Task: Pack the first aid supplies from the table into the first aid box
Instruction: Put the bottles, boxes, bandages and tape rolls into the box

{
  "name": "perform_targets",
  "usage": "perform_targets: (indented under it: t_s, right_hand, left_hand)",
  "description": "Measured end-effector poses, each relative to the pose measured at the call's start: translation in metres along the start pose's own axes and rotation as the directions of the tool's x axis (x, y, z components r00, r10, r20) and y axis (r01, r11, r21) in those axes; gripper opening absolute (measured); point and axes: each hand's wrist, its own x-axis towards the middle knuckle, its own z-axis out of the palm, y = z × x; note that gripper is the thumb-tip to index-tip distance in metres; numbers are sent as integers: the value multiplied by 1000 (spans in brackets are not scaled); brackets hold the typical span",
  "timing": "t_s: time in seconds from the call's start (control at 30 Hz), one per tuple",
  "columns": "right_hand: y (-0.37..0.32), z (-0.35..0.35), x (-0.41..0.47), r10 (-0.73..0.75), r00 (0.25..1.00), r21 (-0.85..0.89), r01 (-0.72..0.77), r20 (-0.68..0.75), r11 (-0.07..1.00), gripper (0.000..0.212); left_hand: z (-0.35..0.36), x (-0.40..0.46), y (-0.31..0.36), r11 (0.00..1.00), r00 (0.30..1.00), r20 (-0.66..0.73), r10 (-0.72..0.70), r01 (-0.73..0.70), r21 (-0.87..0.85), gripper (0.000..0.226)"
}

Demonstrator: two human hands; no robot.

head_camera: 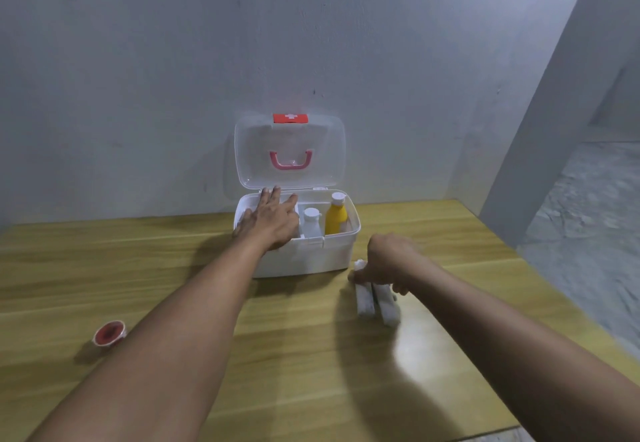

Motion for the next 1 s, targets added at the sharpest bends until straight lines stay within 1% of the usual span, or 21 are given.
perform_targets:
  t_s: [0.07,0.17,0.23,0.27,0.37,0.43,0.5,0.57,0.63,0.7,0.73,0.8,1.0]
  right_hand:
    - [-3,1,2,2,1000,11,-2,5,1000,41]
    - [-5,-1,2,13,995,97,-23,99,995,23]
    - [-3,-6,-1,11,993,118,-25,121,993,18]
    - [-1,-10,-3,11,994,137,-26,108,990,20]
    - [7,-36,-12,-1,1000,255,3,-8,967,28]
    - [10,-58,-19,-40,993,344,77,-111,936,29]
    - [8,-77,-24,-95,967,405,187,-236,895,32]
    - [1,-87,-24,-145,911,401,307,-385,863,33]
    - [-9,-84,-20,-165,832,355,394,-529,848,35]
    - [-18,-73,-15,-161,761,351,463,-629,814,36]
    - [-22,-65,-12,-158,738,362,491,-656,793,37]
    - [-28,-48,-7,-165,726,374,519,-668,768,38]
    - [-32,-1,7,-163,726,338,491,-668,803,40]
  left_hand:
    - [0,0,0,1000,1000,-2,3,-3,-2,56]
    - [0,-1,0,1000,1000,-4,3,-3,-7,55]
    - [0,-1,0,1000,1000,-6,5,-5,-5,55]
    - [0,-1,0,1000,1000,-7,5,-5,-5,55]
    - [1,-1,0,1000,1000,-8,4,-4,-4,55]
    - [1,-1,0,1000,1000,-9,5,-5,1,55]
    - [0,-1,1,1000,1000,-8,-1,1,1,55]
    - [-1,-1,2,1000,1000,-4,-4,4,7,55]
    - [-1,-3,2,1000,1000,-7,1,-1,8,56]
    - [-1,-4,3,1000,1000,-15,-2,1,-9,57]
    - [-1,-4,3,1000,1000,-16,-3,3,-15,58]
    - [-1,-5,2,1000,1000,-16,-4,4,-19,58]
    - [1,-4,1,1000,1000,-13,2,-2,-7,55]
